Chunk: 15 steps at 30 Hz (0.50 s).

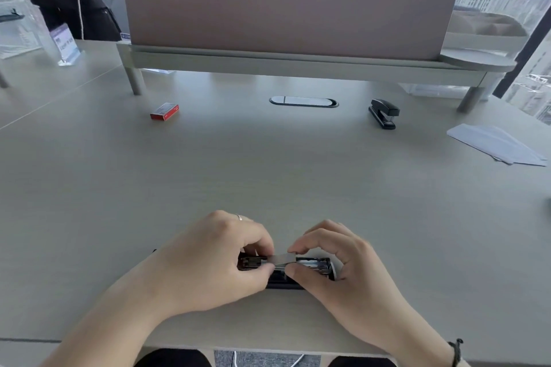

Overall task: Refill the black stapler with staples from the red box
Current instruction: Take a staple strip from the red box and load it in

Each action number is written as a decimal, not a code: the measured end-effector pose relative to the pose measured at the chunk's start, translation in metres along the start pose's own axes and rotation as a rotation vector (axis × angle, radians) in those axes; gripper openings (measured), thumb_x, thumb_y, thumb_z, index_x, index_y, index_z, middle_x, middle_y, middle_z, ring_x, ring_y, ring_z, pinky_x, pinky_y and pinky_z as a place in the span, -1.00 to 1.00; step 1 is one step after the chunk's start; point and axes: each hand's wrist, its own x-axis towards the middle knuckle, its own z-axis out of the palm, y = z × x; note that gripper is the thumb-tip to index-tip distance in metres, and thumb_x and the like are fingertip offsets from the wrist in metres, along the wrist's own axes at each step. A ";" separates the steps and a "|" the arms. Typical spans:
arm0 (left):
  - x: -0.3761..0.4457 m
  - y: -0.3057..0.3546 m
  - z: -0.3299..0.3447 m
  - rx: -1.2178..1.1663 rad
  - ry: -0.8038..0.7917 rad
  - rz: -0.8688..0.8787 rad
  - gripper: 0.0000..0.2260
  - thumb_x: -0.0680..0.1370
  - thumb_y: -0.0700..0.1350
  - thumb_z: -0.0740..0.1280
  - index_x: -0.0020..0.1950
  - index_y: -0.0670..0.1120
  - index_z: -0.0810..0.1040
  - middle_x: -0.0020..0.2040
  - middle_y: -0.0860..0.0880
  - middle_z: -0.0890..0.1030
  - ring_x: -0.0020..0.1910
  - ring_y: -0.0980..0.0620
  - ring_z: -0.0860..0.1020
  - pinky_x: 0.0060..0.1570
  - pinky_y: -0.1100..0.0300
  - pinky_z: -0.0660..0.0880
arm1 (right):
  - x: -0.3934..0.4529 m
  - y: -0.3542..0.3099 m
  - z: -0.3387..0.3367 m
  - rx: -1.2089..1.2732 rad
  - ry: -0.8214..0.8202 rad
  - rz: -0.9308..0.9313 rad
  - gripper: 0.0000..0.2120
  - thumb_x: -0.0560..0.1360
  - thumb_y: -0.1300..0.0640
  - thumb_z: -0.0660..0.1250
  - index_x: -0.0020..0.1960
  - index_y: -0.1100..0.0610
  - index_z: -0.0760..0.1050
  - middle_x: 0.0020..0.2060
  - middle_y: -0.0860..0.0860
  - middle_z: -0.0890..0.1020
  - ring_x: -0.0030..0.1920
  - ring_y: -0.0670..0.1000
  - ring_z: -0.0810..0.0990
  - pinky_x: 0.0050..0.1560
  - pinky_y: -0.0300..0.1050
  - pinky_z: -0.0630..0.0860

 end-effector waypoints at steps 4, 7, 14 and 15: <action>-0.001 -0.002 0.000 -0.030 -0.012 -0.006 -0.91 0.42 0.05 0.42 -0.13 0.08 0.65 -0.22 0.16 0.67 -0.17 0.18 0.61 -0.17 0.27 0.54 | 0.000 0.000 0.001 0.011 -0.005 0.015 -0.86 0.37 -0.12 0.45 -0.08 -0.18 0.60 -0.05 -0.19 0.62 0.02 -0.08 0.61 -0.02 -0.10 0.55; -0.001 -0.004 0.001 -0.035 -0.020 -0.009 -0.91 0.42 0.05 0.43 -0.13 0.09 0.64 -0.21 0.16 0.67 -0.15 0.17 0.61 -0.16 0.29 0.54 | 0.000 0.001 0.002 -0.004 -0.024 0.027 -0.87 0.38 -0.06 0.48 -0.08 -0.16 0.61 -0.05 -0.17 0.62 -0.01 -0.08 0.62 -0.08 -0.08 0.58; -0.003 -0.008 0.000 -0.064 -0.029 -0.021 -0.93 0.45 0.07 0.44 -0.11 0.12 0.63 -0.20 0.17 0.66 -0.16 0.22 0.59 -0.25 0.44 0.44 | 0.001 0.002 0.003 -0.033 -0.016 0.010 -0.88 0.36 -0.08 0.47 -0.12 -0.13 0.61 -0.12 -0.16 0.63 -0.07 -0.08 0.62 -0.15 -0.20 0.53; -0.004 -0.008 0.000 -0.065 -0.028 -0.019 -0.93 0.46 0.06 0.45 -0.10 0.12 0.63 -0.20 0.17 0.66 -0.19 0.25 0.57 -0.28 0.48 0.40 | 0.000 0.001 0.003 -0.038 -0.018 0.010 -0.89 0.36 -0.05 0.49 -0.13 -0.12 0.61 -0.13 -0.15 0.64 -0.08 -0.07 0.63 -0.16 -0.18 0.53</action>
